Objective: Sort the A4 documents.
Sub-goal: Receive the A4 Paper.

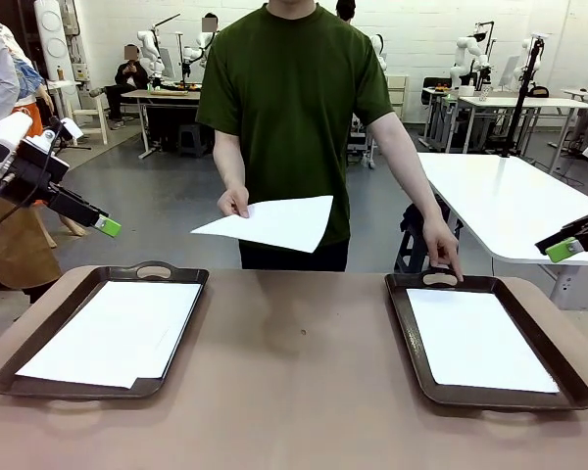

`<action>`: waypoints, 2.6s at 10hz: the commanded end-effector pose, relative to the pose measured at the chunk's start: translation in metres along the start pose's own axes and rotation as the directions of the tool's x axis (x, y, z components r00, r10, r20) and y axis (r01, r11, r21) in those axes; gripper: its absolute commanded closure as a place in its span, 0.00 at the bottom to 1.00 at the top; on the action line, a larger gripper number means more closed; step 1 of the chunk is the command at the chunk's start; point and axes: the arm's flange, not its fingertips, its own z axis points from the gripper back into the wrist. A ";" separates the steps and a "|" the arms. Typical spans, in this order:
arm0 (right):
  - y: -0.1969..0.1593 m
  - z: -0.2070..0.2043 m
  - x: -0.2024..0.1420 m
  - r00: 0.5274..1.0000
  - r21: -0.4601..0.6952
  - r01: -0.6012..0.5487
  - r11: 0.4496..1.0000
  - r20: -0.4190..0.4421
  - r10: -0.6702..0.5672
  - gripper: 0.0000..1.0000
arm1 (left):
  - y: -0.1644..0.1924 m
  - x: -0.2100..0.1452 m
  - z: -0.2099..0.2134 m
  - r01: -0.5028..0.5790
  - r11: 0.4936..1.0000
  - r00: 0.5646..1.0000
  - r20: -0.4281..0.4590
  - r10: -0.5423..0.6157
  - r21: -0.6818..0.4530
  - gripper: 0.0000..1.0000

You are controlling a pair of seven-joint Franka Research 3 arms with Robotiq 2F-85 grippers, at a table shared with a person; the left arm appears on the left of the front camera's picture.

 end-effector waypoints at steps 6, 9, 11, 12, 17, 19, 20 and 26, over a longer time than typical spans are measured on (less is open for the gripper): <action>-0.019 -0.065 0.031 0.923 0.337 0.309 0.889 0.118 -0.366 0.00 | 0.000 0.000 0.000 0.011 1.000 1.000 -0.003 -0.011 0.002 0.00; -0.023 -0.098 0.051 0.827 0.502 0.421 0.756 0.129 -0.547 0.00 | 0.000 0.000 0.000 0.011 1.000 1.000 -0.003 -0.011 0.002 0.00; -0.031 -0.134 0.073 0.741 0.594 0.480 0.645 0.119 -0.661 0.00 | 0.000 0.000 0.000 0.011 1.000 1.000 -0.003 -0.011 0.002 0.00; -0.034 -0.155 0.080 0.714 0.607 0.516 0.604 0.083 -0.695 0.00 | 0.000 0.000 0.000 0.011 1.000 1.000 -0.003 -0.011 0.002 0.00; -0.015 -0.234 0.099 0.626 0.565 0.670 0.482 -0.079 -0.776 0.00 | 0.000 0.000 0.000 0.011 1.000 1.000 -0.003 -0.011 0.002 0.00; -0.007 -0.262 0.104 0.575 0.575 0.703 0.419 -0.112 -0.811 0.00 | 0.000 0.000 0.000 0.011 1.000 1.000 -0.003 -0.011 0.002 0.00; -0.003 -0.274 0.105 0.560 0.571 0.716 0.402 -0.128 -0.818 0.00 | 0.000 0.000 0.000 0.011 1.000 1.000 -0.003 -0.011 0.002 0.00; -0.021 -0.312 0.130 0.479 0.575 0.726 0.378 -0.029 -0.877 0.00 | 0.000 0.000 0.000 0.011 1.000 1.000 -0.003 -0.011 0.002 0.00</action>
